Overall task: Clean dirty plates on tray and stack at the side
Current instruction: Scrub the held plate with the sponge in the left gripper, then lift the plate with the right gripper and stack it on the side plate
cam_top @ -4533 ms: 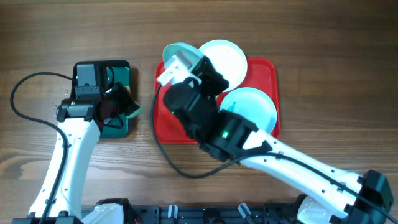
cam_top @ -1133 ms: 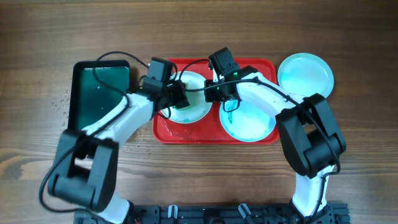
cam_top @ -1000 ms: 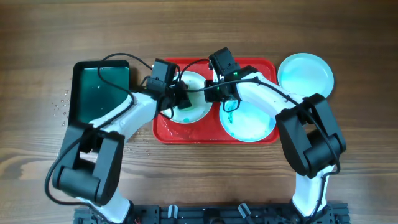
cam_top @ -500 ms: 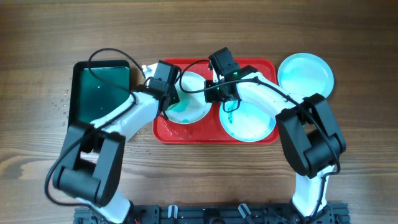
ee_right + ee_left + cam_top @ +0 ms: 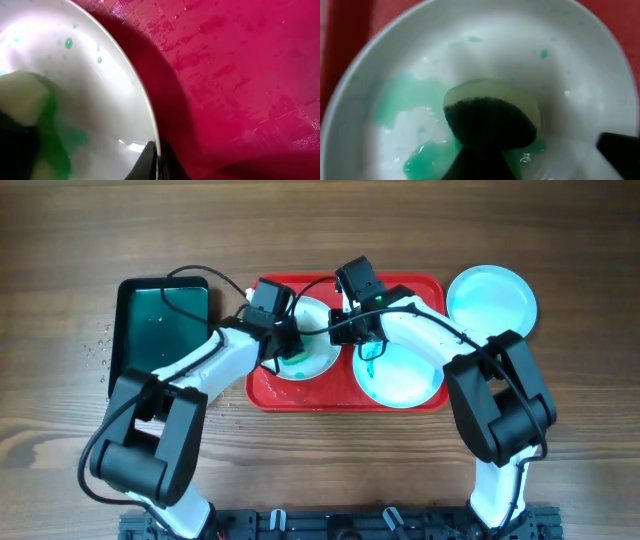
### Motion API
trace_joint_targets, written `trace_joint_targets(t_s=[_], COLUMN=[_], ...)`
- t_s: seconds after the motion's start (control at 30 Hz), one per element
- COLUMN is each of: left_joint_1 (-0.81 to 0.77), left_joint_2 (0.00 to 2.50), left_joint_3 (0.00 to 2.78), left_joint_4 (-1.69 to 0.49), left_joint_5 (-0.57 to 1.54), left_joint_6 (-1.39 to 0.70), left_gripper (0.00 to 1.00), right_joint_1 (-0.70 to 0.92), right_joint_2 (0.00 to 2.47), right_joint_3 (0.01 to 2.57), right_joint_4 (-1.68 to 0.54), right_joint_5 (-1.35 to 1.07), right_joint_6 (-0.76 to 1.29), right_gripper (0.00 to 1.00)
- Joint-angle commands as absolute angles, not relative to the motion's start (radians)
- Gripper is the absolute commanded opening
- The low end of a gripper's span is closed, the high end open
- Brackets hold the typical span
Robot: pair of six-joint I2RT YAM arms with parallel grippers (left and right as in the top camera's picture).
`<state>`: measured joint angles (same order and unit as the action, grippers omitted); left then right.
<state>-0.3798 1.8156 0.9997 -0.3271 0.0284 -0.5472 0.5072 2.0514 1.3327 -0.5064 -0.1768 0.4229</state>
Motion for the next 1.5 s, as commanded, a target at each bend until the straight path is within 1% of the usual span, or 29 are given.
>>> trace_joint_targets(t_s=[0.0,0.07,0.17,0.27,0.33,0.43,0.53,0.67,0.77,0.8,0.9,0.93,1.07,1.2,1.27,1.37,1.47], left_joint_1=[-0.377,-0.378,-0.378,-0.377,-0.377,-0.361,-0.305,-0.175,-0.126,-0.127,-0.127,-0.127,-0.127,-0.127,-0.127,-0.127,-0.127], left_joint_2=[1.795,1.723,1.609,1.526,1.499,1.464,1.392,1.305,1.316,1.33,1.355,1.369,1.396,1.397,1.397,1.397,1.397], left_joint_3=[0.984,0.984,0.984,0.984,0.984,0.984,0.984,0.984,0.981,0.98,0.98,0.98,0.98,0.98,0.98,0.98,0.98], left_joint_4=[-0.42,-0.479,-0.501,-0.51,-0.522,-0.553,-0.599,-0.651,-0.704,-0.709,-0.707,-0.708,-0.708,-0.708,-0.708,-0.709,-0.709], left_joint_5=[-0.341,-0.466,-0.453,-0.318,-0.171,0.002,0.018,0.019,0.046,0.069,0.118,0.127,0.13,0.13,0.13,0.131,0.13], left_joint_6=[-0.521,-0.532,-0.532,-0.532,-0.532,-0.532,-0.532,-0.532,-0.532,-0.532,-0.532,-0.532,-0.531,-0.531,-0.531,-0.531,-0.531], left_gripper=[0.04,0.04,0.04,0.04,0.04,0.04,0.04,0.04,0.04,0.04,0.04,0.04,0.04,0.04,0.04,0.04,0.04], right_joint_1=[0.509,0.509,0.509,0.509,0.509,0.509,0.509,0.512,0.558,0.603,0.715,0.774,0.933,1.018,1.045,1.044,1.033], right_joint_2=[2.072,2.072,2.072,2.072,2.055,1.969,1.848,1.68,1.575,1.549,1.541,1.543,1.543,1.543,1.543,1.546,1.549], right_joint_3=[1.314,1.314,1.314,1.314,1.315,1.316,1.317,1.317,1.317,1.317,1.317,1.317,1.317,1.317,1.317,1.316,1.316], right_joint_4=[-0.53,-0.529,-0.529,-0.528,-0.526,-0.524,-0.537,-0.57,-0.581,-0.58,-0.572,-0.554,-0.41,-0.247,-0.177,-0.174,-0.187], right_joint_5=[-0.149,-0.149,-0.146,-0.147,-0.158,-0.138,0.016,0.22,0.422,0.546,0.815,0.92,1.171,1.268,1.29,1.289,1.282], right_joint_6=[0.418,0.418,0.419,0.419,0.419,0.418,0.389,0.283,0.148,0.076,-0.05,-0.131,-0.387,-0.581,-0.626,-0.593,-0.508], right_gripper=[0.04,0.04,0.04,0.05,0.04,0.04,0.04,0.04,0.04,0.04,0.04,0.04,0.04,0.04,0.04,0.04,0.04])
